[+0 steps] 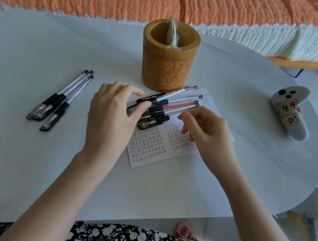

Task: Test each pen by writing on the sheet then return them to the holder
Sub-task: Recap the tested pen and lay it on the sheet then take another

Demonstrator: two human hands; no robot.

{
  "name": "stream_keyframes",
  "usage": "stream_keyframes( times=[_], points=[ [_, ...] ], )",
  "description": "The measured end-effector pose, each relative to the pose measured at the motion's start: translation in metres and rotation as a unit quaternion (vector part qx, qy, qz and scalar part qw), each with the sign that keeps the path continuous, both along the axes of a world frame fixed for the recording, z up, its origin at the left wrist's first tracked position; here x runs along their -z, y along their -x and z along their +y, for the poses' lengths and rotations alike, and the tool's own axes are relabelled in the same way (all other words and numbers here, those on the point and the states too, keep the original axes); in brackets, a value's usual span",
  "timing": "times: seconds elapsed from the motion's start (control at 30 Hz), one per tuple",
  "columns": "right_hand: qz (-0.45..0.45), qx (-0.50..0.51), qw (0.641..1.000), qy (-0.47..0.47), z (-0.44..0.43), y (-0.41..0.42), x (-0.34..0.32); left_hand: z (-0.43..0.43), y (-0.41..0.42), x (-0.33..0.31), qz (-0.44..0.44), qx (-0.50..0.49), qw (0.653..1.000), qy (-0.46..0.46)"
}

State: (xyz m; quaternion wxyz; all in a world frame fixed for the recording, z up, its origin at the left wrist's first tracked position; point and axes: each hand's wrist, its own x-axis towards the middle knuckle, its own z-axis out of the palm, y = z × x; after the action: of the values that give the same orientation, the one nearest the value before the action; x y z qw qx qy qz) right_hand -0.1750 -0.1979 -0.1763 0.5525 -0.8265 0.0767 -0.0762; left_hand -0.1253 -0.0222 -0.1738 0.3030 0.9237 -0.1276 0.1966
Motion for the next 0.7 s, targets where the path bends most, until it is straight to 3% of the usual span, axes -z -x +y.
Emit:
stream_keyframes(
  times=[0.17, 0.4, 0.7],
  points=[
    [-0.023, 0.003, 0.997, 0.070, 0.000, 0.001, 0.000, 0.027, -0.008, -0.003, 0.004, -0.061, 0.998, -0.028],
    [-0.034, -0.013, 0.997, 0.073, 0.007, 0.001, 0.000, 0.061, -0.014, -0.002, 0.077, -0.143, 0.984, -0.067],
    [-0.034, -0.029, 0.996, 0.074, 0.013, -0.001, 0.001, 0.071, -0.017, 0.004, 0.105, -0.148, 0.980, -0.078]
  ],
)
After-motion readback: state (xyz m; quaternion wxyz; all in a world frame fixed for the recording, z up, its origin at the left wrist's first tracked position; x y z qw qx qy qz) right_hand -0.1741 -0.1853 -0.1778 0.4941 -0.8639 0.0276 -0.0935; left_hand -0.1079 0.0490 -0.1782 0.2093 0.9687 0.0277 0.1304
